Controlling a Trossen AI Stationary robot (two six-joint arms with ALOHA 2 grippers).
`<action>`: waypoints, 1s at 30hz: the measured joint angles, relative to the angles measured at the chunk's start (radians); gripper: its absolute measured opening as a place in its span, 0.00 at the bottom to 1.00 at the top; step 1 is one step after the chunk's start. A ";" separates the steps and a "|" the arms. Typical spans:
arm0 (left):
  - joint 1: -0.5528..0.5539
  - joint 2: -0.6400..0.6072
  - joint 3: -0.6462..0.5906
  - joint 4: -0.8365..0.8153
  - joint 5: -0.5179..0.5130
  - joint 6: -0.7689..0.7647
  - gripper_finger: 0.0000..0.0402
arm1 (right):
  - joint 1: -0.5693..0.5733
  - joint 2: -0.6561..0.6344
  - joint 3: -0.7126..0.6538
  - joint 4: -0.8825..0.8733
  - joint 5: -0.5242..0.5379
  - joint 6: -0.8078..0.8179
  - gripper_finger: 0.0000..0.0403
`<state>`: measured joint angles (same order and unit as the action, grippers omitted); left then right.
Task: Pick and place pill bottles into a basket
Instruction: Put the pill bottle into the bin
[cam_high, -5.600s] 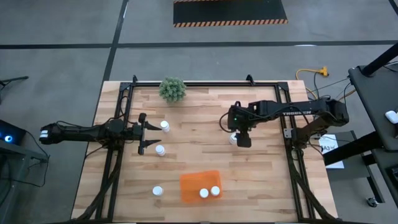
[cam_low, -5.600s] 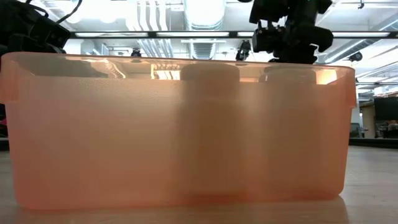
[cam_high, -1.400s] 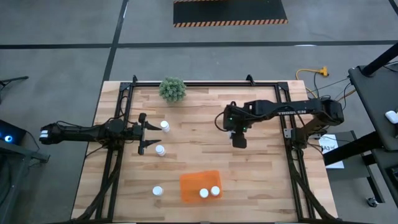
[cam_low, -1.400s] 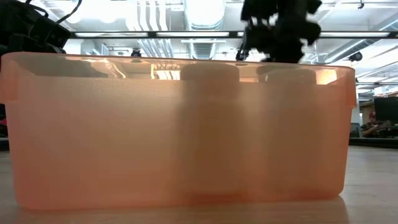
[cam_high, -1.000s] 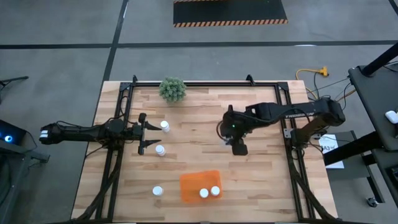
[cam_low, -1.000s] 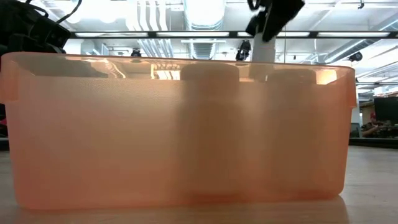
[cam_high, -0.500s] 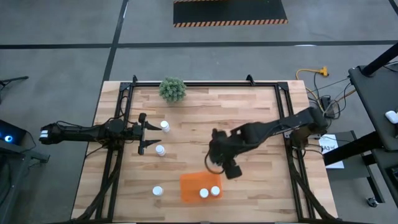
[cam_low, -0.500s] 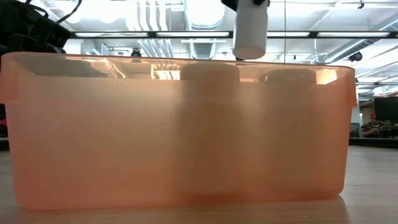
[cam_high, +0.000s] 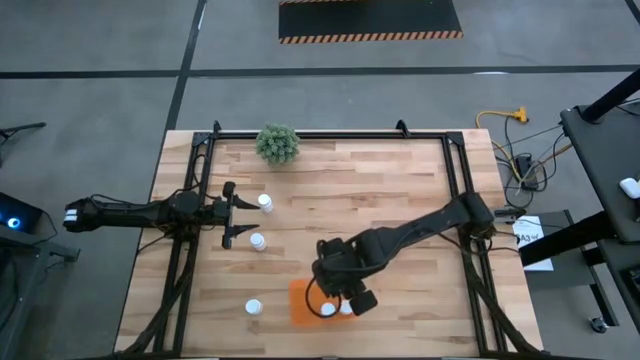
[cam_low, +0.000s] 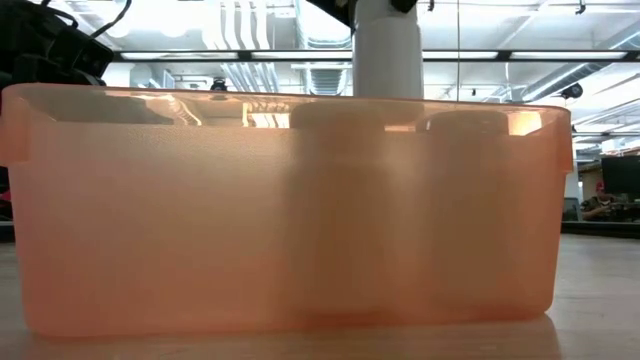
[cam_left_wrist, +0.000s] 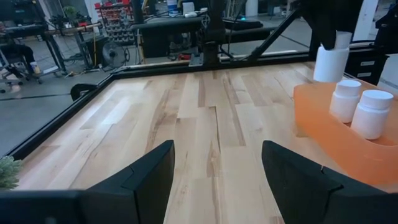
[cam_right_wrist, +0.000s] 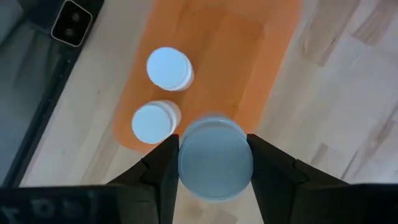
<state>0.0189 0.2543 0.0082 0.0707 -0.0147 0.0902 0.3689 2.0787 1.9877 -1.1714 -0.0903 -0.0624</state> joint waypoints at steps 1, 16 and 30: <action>0.000 0.000 0.000 0.000 0.000 0.000 0.56 | 0.001 0.001 -0.001 -0.001 0.000 0.001 0.36; 0.000 0.000 0.000 0.000 0.000 0.000 0.56 | 0.006 -0.003 -0.011 0.005 0.001 0.003 0.36; 0.000 0.000 0.000 0.000 0.000 0.000 0.56 | 0.010 -0.003 -0.065 0.064 -0.019 -0.019 0.36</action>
<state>0.0193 0.2546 0.0082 0.0708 -0.0147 0.0902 0.3794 2.0754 1.9224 -1.1079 -0.1097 -0.0818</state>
